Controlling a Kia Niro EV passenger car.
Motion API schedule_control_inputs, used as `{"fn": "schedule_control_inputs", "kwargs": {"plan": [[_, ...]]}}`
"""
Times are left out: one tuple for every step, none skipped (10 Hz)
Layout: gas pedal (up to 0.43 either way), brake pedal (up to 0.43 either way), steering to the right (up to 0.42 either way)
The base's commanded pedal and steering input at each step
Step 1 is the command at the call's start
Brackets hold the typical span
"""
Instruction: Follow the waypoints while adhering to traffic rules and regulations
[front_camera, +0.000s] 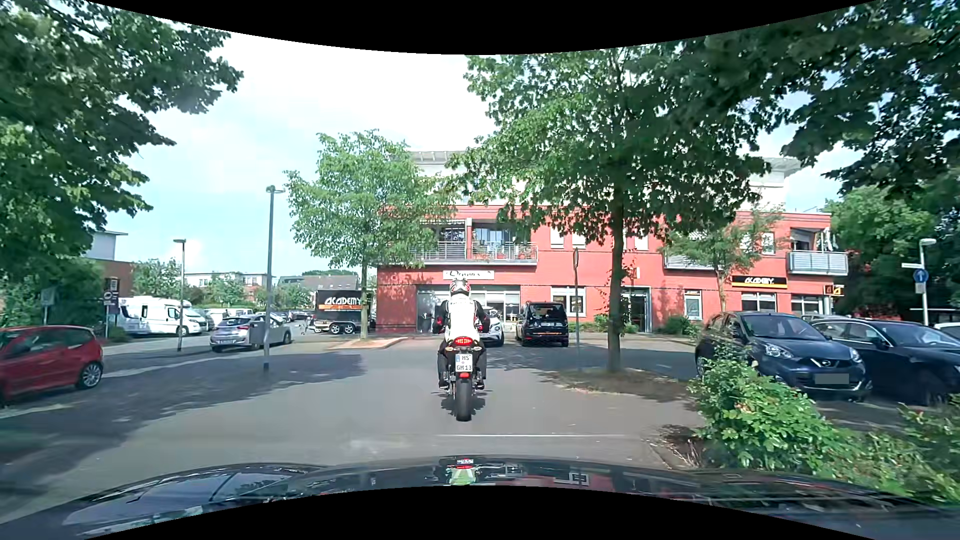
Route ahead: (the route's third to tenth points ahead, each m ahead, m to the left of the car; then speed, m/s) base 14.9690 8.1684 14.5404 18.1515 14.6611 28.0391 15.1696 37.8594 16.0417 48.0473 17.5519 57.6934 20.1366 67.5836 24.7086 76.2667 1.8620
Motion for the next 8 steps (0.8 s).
{"fn": "schedule_control_inputs", "kwargs": {"plan": [[0.000,0.000,-0.076],[0.000,0.000,-0.076],[0.000,0.000,-0.073],[0.000,0.000,-0.066],[0.000,0.037,-0.056],[0.000,0.091,-0.052],[0.000,0.122,-0.047],[0.000,0.122,-0.043]]}}
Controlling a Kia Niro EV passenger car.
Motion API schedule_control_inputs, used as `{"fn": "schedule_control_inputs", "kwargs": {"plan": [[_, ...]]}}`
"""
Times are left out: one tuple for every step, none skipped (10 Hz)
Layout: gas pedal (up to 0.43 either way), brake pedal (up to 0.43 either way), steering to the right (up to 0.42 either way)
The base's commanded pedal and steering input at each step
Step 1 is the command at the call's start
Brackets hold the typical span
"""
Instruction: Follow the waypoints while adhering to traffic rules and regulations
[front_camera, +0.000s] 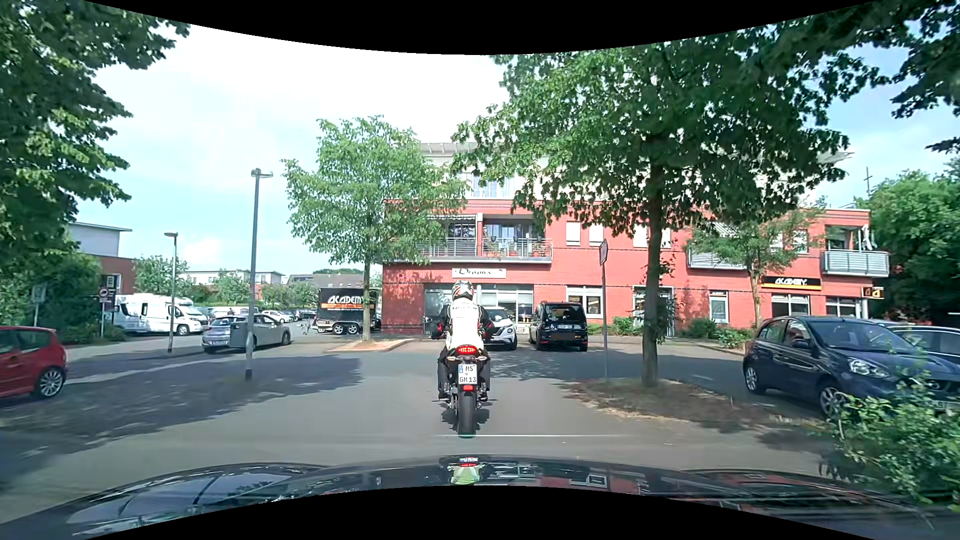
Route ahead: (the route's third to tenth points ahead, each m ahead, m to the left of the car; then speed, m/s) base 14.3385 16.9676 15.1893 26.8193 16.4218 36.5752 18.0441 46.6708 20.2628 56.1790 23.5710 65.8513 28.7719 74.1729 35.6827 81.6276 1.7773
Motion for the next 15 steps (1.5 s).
{"fn": "schedule_control_inputs", "kwargs": {"plan": [[0.000,0.140,-0.037],[0.000,0.159,-0.034],[0.000,0.165,-0.029],[0.000,0.159,-0.026],[0.000,0.146,-0.023],[0.000,0.140,-0.019],[0.000,0.146,-0.010],[0.000,0.152,0.000],[0.000,0.152,0.008],[0.000,0.152,0.012],[0.000,0.134,0.014],[0.000,0.122,0.016],[0.000,0.091,0.021],[0.000,0.085,0.022],[0.000,0.085,0.022]]}}
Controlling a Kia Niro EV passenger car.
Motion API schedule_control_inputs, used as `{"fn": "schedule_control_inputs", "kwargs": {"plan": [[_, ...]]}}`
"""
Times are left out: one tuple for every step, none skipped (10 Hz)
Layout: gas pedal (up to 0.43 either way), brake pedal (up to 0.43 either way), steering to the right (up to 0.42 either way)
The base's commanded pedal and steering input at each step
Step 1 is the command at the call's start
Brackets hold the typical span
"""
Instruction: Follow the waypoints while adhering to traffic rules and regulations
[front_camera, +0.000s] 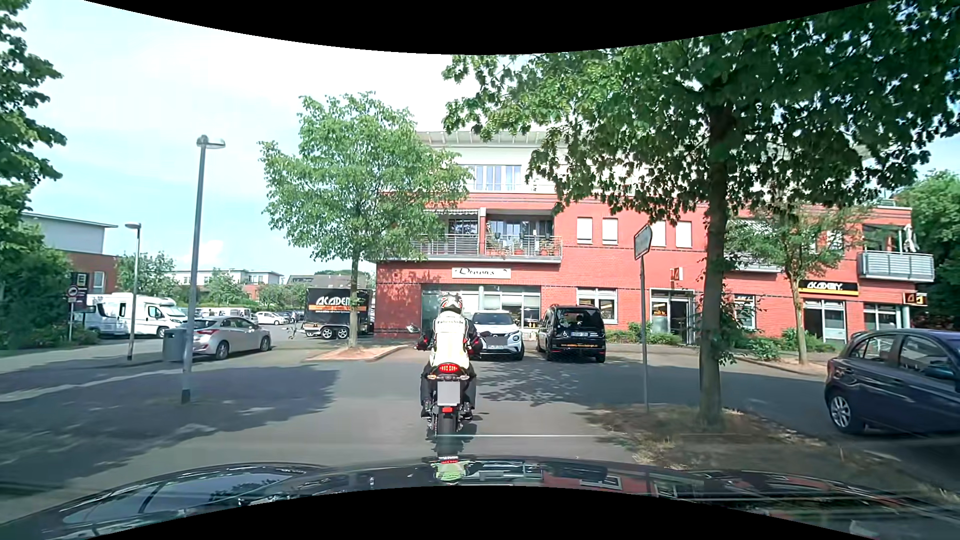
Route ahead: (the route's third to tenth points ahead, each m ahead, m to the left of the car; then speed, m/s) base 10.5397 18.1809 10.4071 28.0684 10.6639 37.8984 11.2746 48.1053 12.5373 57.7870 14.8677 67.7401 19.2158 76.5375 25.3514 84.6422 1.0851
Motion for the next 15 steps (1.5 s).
{"fn": "schedule_control_inputs", "kwargs": {"plan": [[0.000,0.085,0.021],[0.000,0.079,0.021],[0.000,0.061,0.021],[0.000,0.055,0.022],[0.000,0.043,0.021],[0.000,0.024,0.021],[0.000,0.018,0.021],[0.000,0.018,0.021],[0.000,0.018,0.021],[0.000,0.018,0.021],[0.000,0.018,0.021],[0.000,0.018,0.021],[0.000,0.024,0.021],[0.000,0.037,0.019],[0.000,0.049,0.014]]}}
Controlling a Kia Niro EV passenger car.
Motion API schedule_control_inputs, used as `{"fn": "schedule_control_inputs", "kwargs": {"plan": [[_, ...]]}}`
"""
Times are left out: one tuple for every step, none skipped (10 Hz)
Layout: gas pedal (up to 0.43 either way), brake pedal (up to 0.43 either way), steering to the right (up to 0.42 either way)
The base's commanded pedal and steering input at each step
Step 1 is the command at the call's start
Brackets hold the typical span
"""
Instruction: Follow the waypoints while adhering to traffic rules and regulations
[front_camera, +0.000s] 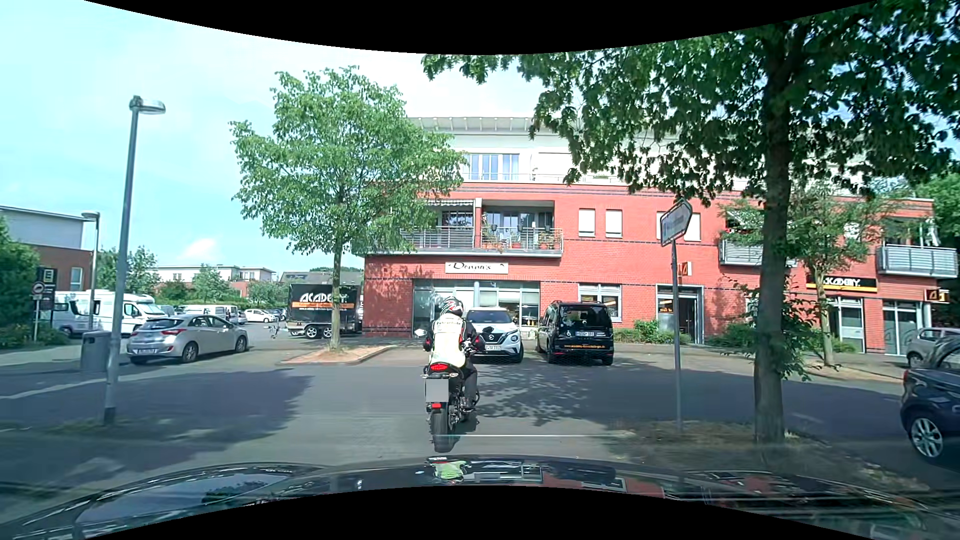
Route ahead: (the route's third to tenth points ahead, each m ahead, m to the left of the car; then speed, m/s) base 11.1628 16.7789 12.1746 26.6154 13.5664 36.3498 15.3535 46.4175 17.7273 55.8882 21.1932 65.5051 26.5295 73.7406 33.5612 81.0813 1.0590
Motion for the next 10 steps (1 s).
{"fn": "schedule_control_inputs", "kwargs": {"plan": [[0.000,0.061,0.008],[0.000,0.085,0.003],[0.000,0.091,0.002],[0.000,0.085,0.002],[0.000,0.085,0.001],[0.000,0.085,0.001],[0.000,0.091,-0.001],[0.000,0.091,-0.005],[0.000,0.091,-0.005],[0.000,0.091,-0.005]]}}
